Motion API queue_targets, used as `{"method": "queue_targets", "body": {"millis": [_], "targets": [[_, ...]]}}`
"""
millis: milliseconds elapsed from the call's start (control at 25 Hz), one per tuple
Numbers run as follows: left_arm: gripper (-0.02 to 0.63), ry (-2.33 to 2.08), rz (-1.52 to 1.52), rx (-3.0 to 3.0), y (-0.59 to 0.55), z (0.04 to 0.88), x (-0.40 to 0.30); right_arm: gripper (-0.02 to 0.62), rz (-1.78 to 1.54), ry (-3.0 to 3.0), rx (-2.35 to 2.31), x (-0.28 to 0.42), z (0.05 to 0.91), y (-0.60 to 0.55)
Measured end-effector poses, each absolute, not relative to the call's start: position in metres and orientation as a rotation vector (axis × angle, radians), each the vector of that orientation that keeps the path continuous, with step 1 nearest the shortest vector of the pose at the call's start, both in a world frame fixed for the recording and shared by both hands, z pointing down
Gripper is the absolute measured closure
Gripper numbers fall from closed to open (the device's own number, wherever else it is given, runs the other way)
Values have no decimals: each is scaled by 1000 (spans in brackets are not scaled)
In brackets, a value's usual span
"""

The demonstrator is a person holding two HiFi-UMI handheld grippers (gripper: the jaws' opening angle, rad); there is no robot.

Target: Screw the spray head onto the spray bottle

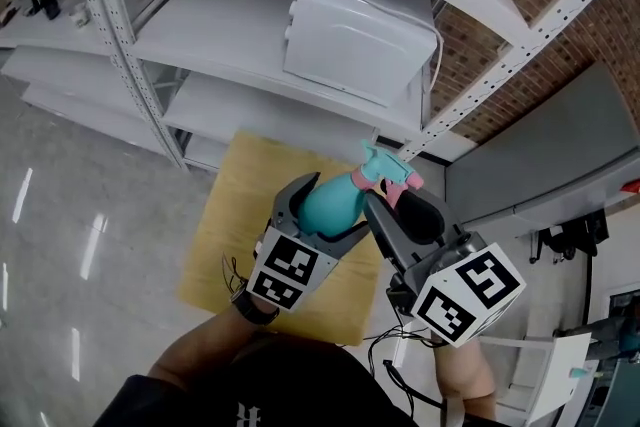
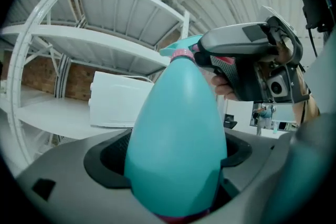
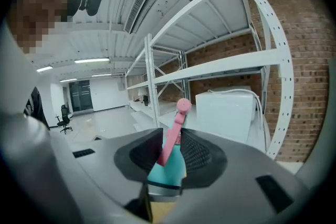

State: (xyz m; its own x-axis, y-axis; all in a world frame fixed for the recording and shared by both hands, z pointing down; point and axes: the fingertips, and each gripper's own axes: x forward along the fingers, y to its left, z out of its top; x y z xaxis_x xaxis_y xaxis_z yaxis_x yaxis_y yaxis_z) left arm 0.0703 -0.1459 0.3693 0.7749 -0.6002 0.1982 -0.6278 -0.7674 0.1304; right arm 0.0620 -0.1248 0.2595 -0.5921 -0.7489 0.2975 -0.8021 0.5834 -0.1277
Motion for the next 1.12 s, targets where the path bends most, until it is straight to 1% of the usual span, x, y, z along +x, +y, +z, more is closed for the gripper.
{"method": "queue_targets", "body": {"millis": [120,360,440,560,680,840,960,1120], "targets": [[149,-971,185,2777,-147,369,72,514,326,-2584,1297,57,258,-114],[149,-987,135,2767,-151,368,70,514,97,-2483,1315,43,261,-113],[149,-988,92,2772,-151,364,69,509,110,-2499,1328,45,261,-112],[149,-988,37,2779,-152,360,67,455,165,-2533,1350,50,259,-108],[149,-989,45,2785,-153,360,66,454,178,-2544,1352,51,255,-98],[149,-977,104,2789,-153,364,68,454,92,-2566,1241,26,254,-84],[149,-859,67,2806,-144,361,75,454,90,-2664,1158,25,247,-70],[149,-481,-30,2862,-112,342,76,454,223,-2967,1010,76,219,-59]]}}
